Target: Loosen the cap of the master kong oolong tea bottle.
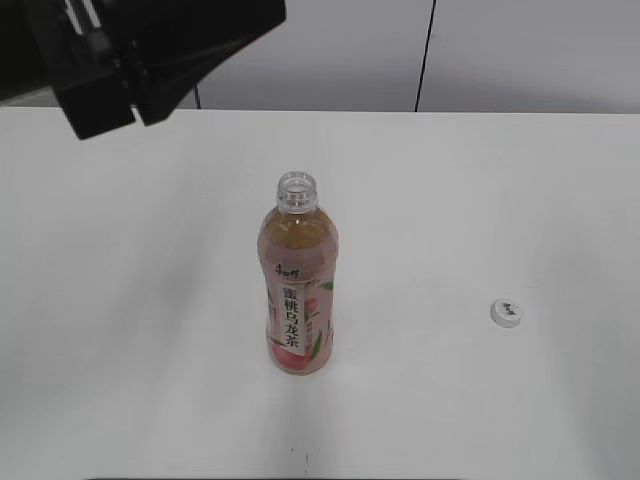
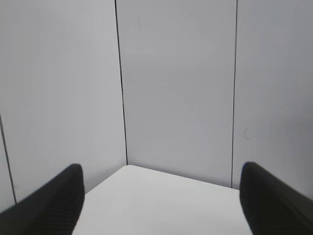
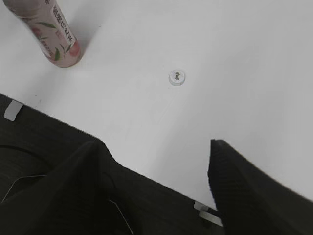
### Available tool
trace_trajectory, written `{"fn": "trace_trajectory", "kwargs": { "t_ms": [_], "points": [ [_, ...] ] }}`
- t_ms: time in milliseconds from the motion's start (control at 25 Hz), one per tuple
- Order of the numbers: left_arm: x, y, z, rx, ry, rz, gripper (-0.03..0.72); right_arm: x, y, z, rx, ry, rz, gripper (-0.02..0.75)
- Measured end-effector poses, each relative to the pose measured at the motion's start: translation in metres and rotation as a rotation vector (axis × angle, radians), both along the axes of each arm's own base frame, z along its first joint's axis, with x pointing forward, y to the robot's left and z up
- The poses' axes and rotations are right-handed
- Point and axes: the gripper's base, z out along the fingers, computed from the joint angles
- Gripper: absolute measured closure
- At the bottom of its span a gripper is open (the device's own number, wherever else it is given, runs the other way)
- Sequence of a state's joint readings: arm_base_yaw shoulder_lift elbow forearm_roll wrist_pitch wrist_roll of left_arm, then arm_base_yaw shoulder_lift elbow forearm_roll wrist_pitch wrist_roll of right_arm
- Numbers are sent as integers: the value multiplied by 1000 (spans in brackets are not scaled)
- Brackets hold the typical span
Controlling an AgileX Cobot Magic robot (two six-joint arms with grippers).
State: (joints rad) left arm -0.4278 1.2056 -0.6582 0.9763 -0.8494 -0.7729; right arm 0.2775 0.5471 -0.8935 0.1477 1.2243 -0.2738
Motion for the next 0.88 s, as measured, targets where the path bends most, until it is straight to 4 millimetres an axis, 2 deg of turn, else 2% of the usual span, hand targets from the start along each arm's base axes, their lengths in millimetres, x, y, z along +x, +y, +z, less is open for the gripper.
{"fn": "trace_trajectory", "kwargs": {
  "t_ms": [160,360,440,520,880],
  "points": [
    [-6,6,6,33,6,39,100,-32,-9,-27,23,-53,-7,213],
    [-9,7,7,54,17,44,100,-45,-12,-70,86,-108,-39,213],
    [-9,7,6,51,38,46,100,-48,-13,-81,99,-126,-46,213],
    [-9,7,5,53,43,45,100,-50,-14,-87,107,-125,-56,213],
    [-11,6,2,100,43,22,100,-50,-14,-89,114,-122,-64,214]
  ]
}}
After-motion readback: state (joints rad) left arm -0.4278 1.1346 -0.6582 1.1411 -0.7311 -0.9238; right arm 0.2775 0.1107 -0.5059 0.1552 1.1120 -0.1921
